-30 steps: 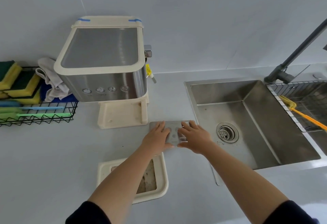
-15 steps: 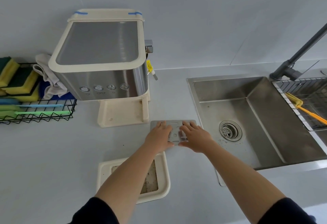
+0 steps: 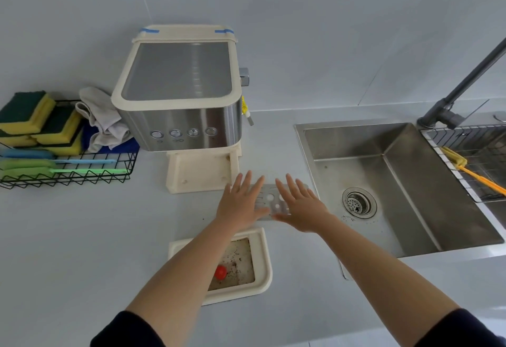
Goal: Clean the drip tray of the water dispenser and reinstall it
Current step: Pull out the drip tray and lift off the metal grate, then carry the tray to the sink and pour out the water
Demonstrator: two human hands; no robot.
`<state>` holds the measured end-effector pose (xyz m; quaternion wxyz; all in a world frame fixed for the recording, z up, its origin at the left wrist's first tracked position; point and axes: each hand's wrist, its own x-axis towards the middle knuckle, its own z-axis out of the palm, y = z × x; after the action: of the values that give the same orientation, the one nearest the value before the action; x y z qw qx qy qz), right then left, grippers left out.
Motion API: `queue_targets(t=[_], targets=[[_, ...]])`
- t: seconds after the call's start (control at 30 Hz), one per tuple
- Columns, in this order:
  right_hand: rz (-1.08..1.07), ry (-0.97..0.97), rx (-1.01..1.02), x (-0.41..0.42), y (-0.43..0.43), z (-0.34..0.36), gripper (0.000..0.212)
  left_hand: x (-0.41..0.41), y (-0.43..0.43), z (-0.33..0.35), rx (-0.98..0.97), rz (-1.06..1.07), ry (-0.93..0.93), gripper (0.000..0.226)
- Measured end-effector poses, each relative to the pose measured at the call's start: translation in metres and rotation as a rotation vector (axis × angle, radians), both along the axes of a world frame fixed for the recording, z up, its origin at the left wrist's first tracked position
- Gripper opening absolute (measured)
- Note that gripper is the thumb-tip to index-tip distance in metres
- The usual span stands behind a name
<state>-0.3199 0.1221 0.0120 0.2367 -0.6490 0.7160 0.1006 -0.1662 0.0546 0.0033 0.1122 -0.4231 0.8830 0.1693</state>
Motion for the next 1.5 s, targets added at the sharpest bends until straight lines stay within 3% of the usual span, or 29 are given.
queue_targets(t=[0.4,0.57,0.73,0.9,1.13,1.5], targets=[[-0.029,-0.098,-0.111,0.041,0.032,0.022,0.092,0.081,0.030,0.032,-0.027,0.153,0.013,0.085],[-0.022,-0.129,-0.099,0.063,0.049,0.014,0.095,0.120,0.054,0.023,0.001,0.186,0.012,0.122],[0.018,-0.123,-0.068,0.084,0.067,0.004,0.099,0.149,0.081,0.008,0.063,0.246,0.011,0.129],[-0.018,-0.184,-0.042,0.099,0.081,-0.008,0.116,0.166,0.103,-0.002,0.134,0.298,0.031,0.104],[-0.114,-0.270,-0.045,0.107,0.084,-0.024,0.133,0.173,0.109,-0.023,0.219,0.367,0.145,0.115],[-0.242,-0.405,-0.107,0.111,0.079,-0.035,0.137,0.170,0.094,-0.042,0.217,0.386,0.284,0.115]])
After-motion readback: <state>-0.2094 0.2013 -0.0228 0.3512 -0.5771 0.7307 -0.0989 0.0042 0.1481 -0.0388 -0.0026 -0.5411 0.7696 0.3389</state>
